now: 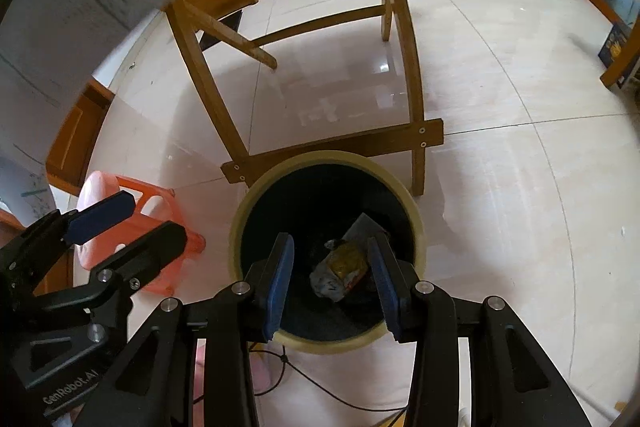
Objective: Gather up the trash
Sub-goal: 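Open both grippers over the bin to drop the bag and wrapper, then move both grippers back over the table toward the tissue and cup holder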
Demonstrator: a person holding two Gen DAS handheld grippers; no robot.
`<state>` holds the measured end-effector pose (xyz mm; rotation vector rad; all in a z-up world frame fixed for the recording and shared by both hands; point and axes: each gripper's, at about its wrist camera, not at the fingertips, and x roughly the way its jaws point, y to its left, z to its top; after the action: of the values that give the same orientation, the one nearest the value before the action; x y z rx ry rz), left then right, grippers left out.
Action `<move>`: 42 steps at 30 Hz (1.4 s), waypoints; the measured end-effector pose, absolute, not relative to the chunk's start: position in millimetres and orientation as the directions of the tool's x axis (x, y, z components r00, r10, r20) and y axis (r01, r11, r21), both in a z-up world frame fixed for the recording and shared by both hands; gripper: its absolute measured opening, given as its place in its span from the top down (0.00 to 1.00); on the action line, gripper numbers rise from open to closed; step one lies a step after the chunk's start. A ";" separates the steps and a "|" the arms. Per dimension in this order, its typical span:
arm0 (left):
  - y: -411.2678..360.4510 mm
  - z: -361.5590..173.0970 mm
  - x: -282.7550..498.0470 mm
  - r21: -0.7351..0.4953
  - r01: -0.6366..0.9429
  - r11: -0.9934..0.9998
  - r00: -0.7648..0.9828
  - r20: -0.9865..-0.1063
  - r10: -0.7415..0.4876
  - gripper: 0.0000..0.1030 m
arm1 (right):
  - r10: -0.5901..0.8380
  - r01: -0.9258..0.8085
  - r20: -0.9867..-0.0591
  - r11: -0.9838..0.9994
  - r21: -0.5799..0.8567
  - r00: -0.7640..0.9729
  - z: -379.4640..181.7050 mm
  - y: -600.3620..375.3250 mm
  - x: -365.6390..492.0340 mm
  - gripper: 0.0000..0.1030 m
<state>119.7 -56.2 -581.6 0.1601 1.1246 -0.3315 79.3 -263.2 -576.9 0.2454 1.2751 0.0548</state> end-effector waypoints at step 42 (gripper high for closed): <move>45.4 -167.3 155.4 -0.056 0.270 0.961 0.641 -0.734 -0.223 0.44 | 0.234 -0.006 -0.768 0.958 0.288 0.596 -135.2 -182.5 131.2 0.61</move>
<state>155.4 45.4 -167.3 0.0611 0.8287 -0.2810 131.2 -182.5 -135.2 0.2674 0.9250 0.1414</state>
